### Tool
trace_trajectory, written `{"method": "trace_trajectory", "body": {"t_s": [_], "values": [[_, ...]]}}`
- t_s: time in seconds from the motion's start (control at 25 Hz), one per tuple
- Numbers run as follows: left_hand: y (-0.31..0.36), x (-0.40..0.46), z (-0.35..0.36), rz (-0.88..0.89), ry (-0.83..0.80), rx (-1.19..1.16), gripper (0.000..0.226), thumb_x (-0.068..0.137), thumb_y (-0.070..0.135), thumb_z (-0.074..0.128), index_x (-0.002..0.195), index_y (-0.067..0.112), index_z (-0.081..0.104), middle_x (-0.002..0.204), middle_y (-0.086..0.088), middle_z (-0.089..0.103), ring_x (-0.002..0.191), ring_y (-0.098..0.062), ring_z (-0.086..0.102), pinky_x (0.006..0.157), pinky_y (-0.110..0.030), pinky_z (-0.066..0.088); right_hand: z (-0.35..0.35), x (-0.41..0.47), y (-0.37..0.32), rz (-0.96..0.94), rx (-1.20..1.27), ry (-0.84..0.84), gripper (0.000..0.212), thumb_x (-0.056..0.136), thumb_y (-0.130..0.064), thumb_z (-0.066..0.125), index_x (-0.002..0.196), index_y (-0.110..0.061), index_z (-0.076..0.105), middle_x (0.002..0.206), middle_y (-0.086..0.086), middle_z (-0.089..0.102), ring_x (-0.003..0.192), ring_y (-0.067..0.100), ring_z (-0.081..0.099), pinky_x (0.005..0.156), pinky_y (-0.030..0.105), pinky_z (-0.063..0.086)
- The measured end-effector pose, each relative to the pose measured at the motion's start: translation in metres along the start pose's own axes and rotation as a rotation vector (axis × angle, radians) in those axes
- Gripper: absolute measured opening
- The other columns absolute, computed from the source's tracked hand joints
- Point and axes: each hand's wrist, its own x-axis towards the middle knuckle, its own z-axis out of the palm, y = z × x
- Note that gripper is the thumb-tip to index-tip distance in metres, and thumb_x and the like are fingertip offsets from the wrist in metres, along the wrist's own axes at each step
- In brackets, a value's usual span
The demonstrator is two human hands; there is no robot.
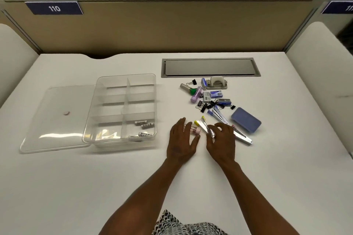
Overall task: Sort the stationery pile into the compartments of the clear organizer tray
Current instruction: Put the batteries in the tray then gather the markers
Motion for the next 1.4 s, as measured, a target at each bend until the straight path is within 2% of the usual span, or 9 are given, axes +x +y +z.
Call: {"method": "trace_trajectory", "body": {"t_s": [0.28,0.36,0.56,0.68,0.8,1.04,1.2,1.32,1.4], "values": [[0.002,-0.004,-0.008,0.018,-0.027,-0.03,0.066,0.09,0.049,0.054,0.147,0.018,0.039,0.155,-0.006,0.035,0.143,-0.02,0.031,0.118,-0.034,0.026,-0.002,0.0,-0.003,-0.016,0.01,-0.011,0.041,0.081,-0.028,0.06,0.12,-0.017,0.067,0.118,0.007,0.062,0.114,0.03,0.052,0.102,0.037,0.033],[0.002,-0.007,-0.012,0.019,-0.03,-0.025,0.066,0.091,0.046,0.055,0.148,0.018,0.037,0.155,-0.006,0.033,0.144,-0.019,0.029,0.118,-0.033,0.025,-0.003,0.007,-0.009,-0.057,0.041,-0.017,0.043,0.083,-0.03,0.061,0.124,-0.018,0.065,0.123,0.006,0.061,0.118,0.028,0.05,0.101,0.04,0.039],[-0.005,-0.02,-0.017,-0.004,-0.004,-0.023,0.059,0.092,0.038,0.055,0.145,0.016,0.039,0.153,-0.01,0.036,0.143,-0.022,0.031,0.118,-0.034,0.027,0.0,0.028,-0.043,-0.344,0.031,-0.096,0.045,0.09,-0.032,0.059,0.134,-0.023,0.058,0.14,0.004,0.054,0.13,0.028,0.044,0.107,0.043,0.036],[-0.008,-0.025,-0.021,-0.044,-0.017,-0.055,0.046,0.093,0.029,0.053,0.136,0.013,0.046,0.146,-0.009,0.043,0.137,-0.023,0.037,0.114,-0.038,0.035,0.006,0.032,-0.059,-0.474,-0.008,-0.128,0.045,0.084,-0.023,0.066,0.129,-0.02,0.062,0.138,0.008,0.056,0.126,0.032,0.048,0.101,0.044,0.041],[-0.01,-0.028,-0.025,-0.058,0.032,-0.101,0.032,0.093,0.023,0.056,0.122,0.009,0.056,0.133,-0.009,0.051,0.128,-0.022,0.045,0.104,-0.038,0.043,0.009,0.026,-0.057,-0.343,-0.046,-0.153,0.046,0.079,-0.014,0.071,0.124,-0.017,0.065,0.134,0.014,0.059,0.125,0.037,0.051,0.094,0.051,0.048],[-0.011,-0.032,-0.027,-0.072,0.078,-0.1,0.033,0.091,0.024,0.06,0.12,0.009,0.055,0.13,-0.009,0.049,0.124,-0.024,0.047,0.103,-0.032,0.043,0.011,0.01,-0.024,-0.174,-0.18,-0.223,0.049,0.089,-0.022,0.063,0.137,-0.023,0.053,0.149,0.012,0.045,0.142,0.036,0.032,0.11,0.054,0.033],[-0.007,-0.032,-0.029,-0.034,0.09,-0.084,0.039,0.09,0.023,0.061,0.126,0.01,0.055,0.126,-0.006,0.049,0.12,-0.022,0.048,0.101,-0.03,0.043,0.014,0.002,-0.017,-0.161,-0.141,-0.18,0.047,0.087,-0.025,0.065,0.134,-0.026,0.056,0.127,0.008,0.059,0.122,0.032,0.049,0.095,0.045,0.043],[-0.007,-0.031,-0.031,-0.006,0.102,-0.099,0.027,0.088,0.02,0.063,0.113,0.013,0.057,0.112,-0.002,0.048,0.107,-0.022,0.05,0.09,-0.029,0.047,0.016,0.003,-0.02,-0.144,-0.092,-0.1,0.039,0.082,-0.018,0.069,0.12,-0.022,0.064,0.102,0.004,0.067,0.101,0.032,0.057,0.08,0.042,0.045],[-0.006,-0.031,-0.031,-0.029,0.109,-0.119,0.019,0.087,0.019,0.065,0.104,0.014,0.057,0.106,-0.001,0.049,0.101,-0.021,0.049,0.084,-0.027,0.046,0.016,0.004,-0.022,-0.131,-0.046,-0.07,0.039,0.083,-0.015,0.069,0.122,-0.019,0.065,0.102,0.005,0.071,0.099,0.031,0.059,0.078,0.041,0.048]]}}
